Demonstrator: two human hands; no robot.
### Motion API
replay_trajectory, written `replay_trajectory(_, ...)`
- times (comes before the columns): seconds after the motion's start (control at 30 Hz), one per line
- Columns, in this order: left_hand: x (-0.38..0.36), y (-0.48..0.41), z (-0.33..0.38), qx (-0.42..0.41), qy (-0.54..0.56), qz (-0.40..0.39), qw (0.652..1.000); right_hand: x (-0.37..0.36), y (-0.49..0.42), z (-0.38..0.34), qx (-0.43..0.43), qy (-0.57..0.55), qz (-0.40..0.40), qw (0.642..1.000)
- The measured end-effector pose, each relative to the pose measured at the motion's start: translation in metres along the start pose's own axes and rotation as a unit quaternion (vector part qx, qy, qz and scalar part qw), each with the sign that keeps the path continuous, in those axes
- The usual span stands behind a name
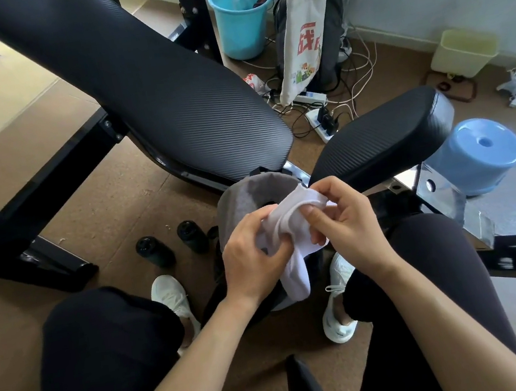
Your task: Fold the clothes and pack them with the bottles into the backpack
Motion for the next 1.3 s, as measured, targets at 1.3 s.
replay_trajectory(1.3, -0.009, 0.021, -0.08, 0.089, -0.163, -0.168, 0.968, 0.046, -0.024, 0.022, -0.023, -0.105, 0.093, 0.99)
Point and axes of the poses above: each hand's wrist, its own y-axis away from the middle knuckle, its own x-axis out of the back of the hand, z = x × y, the point moved 3 cm from there along -y, towards the middle knuckle, and after that the axes turned 5 degrees about z, right-handed, at the moved point
